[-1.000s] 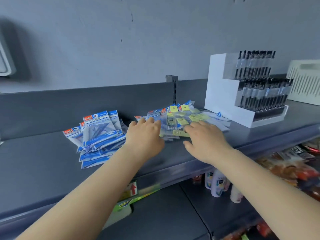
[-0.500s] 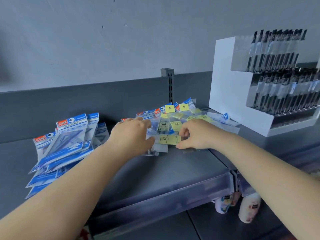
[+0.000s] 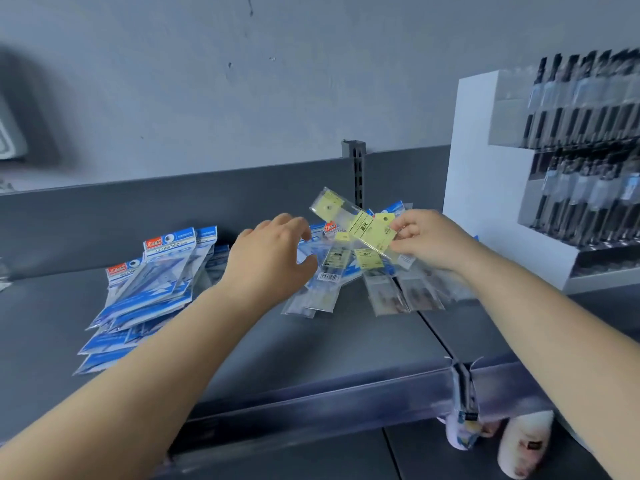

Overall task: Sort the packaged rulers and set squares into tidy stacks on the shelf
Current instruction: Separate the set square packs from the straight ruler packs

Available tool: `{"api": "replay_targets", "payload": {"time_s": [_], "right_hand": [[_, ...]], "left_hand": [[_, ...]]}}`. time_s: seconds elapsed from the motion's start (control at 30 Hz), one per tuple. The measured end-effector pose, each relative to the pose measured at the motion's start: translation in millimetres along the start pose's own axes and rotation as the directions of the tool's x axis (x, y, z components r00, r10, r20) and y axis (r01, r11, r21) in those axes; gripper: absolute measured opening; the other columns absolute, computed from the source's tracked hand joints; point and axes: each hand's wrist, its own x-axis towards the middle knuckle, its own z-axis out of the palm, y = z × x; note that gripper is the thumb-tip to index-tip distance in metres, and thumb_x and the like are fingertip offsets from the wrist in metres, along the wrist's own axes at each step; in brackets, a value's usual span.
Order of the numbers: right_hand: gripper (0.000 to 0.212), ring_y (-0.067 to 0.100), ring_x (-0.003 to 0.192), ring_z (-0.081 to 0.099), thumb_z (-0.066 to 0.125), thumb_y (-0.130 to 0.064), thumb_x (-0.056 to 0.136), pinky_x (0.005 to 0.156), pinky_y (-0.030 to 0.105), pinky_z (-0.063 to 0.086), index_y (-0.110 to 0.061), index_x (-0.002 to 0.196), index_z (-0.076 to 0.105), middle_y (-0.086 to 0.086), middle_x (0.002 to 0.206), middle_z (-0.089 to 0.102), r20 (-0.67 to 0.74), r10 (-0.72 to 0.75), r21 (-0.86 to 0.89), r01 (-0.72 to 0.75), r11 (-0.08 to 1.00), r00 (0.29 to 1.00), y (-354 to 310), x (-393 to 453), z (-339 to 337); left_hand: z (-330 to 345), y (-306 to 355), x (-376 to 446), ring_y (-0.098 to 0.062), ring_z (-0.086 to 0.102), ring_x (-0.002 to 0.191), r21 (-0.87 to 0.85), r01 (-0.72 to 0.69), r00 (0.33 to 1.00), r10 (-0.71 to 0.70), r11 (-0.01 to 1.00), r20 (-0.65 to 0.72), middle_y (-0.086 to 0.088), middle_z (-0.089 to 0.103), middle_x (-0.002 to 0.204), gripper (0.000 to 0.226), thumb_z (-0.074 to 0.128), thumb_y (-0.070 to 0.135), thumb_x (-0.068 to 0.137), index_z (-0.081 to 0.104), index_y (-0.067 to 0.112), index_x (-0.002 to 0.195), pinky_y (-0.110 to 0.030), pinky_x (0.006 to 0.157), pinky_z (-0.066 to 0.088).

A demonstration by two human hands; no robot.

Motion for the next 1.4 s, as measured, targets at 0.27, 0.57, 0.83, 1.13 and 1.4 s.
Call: {"api": "replay_targets", "payload": {"time_s": [0.27, 0.57, 0.83, 1.13, 1.4], "right_hand": [[0.037, 0.009, 0.076, 0.055, 0.045, 0.008, 0.086, 0.056, 0.021, 0.036, -0.010, 0.114, 0.060, 0.001, 0.095, 0.065, -0.013, 0.073, 0.461, -0.059, 0.886, 0.997, 11, 4, 0], [0.037, 0.015, 0.080, 0.055, 0.045, 0.015, 0.086, 0.061, 0.025, 0.043, -0.016, 0.101, 0.056, 0.001, 0.088, 0.064, 0.086, 0.016, 0.627, -0.066, 0.776, 0.996, 20, 9, 3], [0.031, 0.012, 0.081, 0.059, 0.049, 0.013, 0.087, 0.065, 0.026, 0.047, -0.011, 0.107, 0.054, 0.000, 0.087, 0.065, 0.111, -0.058, 0.718, -0.040, 0.695, 0.992, 7, 3, 7], [0.031, 0.010, 0.071, 0.057, 0.049, 0.013, 0.087, 0.059, 0.021, 0.047, -0.017, 0.089, 0.055, 0.001, 0.083, 0.063, 0.219, -0.167, 0.763, -0.062, 0.644, 0.961, -60, -29, 55], [0.029, 0.009, 0.071, 0.058, 0.048, 0.012, 0.087, 0.053, 0.016, 0.048, -0.016, 0.090, 0.055, 0.000, 0.081, 0.063, 0.294, -0.256, 0.794, -0.086, 0.601, 0.921, -148, -58, 134]], "left_hand": [[38, 16, 19, -0.019, 0.052, 0.084, 0.096, 0.209, 0.881, -0.229, 0.973, 0.414, 0.000, 0.054, 0.099, 0.055, 0.055, 0.064, 0.079, 0.056, 0.014, 0.101, -0.028, 0.068, 0.041], [41, 5, 20, -0.020, 0.050, 0.067, -0.252, 0.479, 0.849, -0.371, 0.841, 0.376, -0.003, 0.058, 0.074, 0.021, 0.066, 0.024, 0.083, 0.048, 0.022, 0.071, -0.023, 0.056, 0.043], [12, -1, -1, -0.019, 0.049, 0.050, -0.671, 0.643, 0.739, -0.532, 0.370, 0.414, -0.006, 0.060, 0.071, 0.010, 0.052, 0.000, 0.089, 0.049, 0.010, 0.087, -0.019, 0.042, 0.039], [-43, -28, -65, -0.015, 0.051, 0.047, -0.849, 0.525, 0.726, -0.550, 0.059, 0.411, -0.007, 0.068, 0.080, 0.016, 0.039, 0.019, 0.101, 0.052, 0.015, 0.092, -0.020, 0.043, 0.041], [-92, -98, -126, -0.015, 0.050, 0.051, -0.899, 0.422, 0.700, -0.589, -0.117, 0.405, -0.006, 0.065, 0.077, 0.027, 0.033, 0.027, 0.101, 0.055, 0.011, 0.106, -0.021, 0.045, 0.041]]}}
